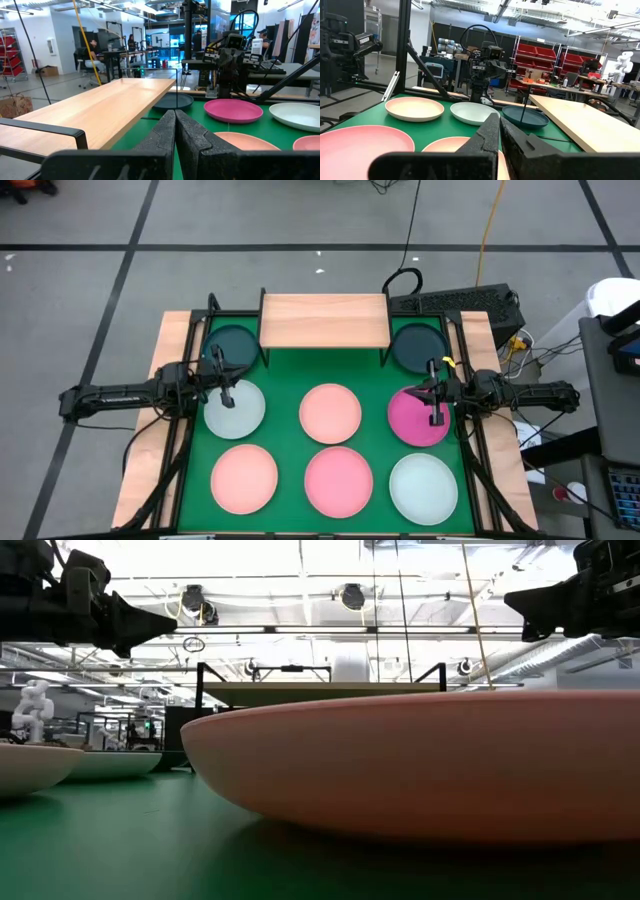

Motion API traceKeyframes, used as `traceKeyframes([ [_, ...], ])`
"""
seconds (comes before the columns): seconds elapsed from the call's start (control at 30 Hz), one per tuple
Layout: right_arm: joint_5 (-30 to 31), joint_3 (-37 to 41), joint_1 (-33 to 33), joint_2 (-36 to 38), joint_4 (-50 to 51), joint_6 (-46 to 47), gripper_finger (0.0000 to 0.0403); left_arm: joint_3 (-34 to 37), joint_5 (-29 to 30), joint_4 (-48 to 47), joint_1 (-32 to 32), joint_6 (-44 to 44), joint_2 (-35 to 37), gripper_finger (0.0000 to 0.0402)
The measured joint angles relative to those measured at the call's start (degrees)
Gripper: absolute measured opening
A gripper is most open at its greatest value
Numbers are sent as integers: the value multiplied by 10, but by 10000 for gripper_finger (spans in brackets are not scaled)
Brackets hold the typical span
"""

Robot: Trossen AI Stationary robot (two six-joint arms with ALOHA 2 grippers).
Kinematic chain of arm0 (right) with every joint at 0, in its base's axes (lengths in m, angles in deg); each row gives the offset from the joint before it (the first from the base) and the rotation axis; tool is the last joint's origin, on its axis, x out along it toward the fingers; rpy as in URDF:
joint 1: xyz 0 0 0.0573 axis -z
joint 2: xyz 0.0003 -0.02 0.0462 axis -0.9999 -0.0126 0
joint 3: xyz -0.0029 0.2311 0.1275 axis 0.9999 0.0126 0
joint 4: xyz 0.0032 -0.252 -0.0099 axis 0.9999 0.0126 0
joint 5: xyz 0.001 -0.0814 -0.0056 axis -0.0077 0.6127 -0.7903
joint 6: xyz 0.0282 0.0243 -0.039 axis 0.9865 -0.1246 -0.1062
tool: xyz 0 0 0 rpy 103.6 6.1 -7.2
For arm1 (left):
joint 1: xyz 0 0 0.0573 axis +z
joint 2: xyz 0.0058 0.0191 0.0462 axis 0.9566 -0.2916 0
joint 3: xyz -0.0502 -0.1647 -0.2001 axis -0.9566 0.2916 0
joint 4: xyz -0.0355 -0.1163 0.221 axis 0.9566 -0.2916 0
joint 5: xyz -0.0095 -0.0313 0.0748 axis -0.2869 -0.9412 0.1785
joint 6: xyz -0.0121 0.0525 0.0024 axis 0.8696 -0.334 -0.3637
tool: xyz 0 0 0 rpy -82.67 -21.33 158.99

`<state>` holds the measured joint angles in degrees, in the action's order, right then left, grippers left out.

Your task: Place and stack plates onto a shelf

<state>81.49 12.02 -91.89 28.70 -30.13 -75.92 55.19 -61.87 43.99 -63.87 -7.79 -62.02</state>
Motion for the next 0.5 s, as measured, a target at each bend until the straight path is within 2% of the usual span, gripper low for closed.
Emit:
traceKeyframes([
  [0.33,0,0,0,0,-3,0,0,0,0,0,0,0,0,15],
  [0.5,0,0,0,0,-52,-7,0,0,0,0,0,0,0,15],
])
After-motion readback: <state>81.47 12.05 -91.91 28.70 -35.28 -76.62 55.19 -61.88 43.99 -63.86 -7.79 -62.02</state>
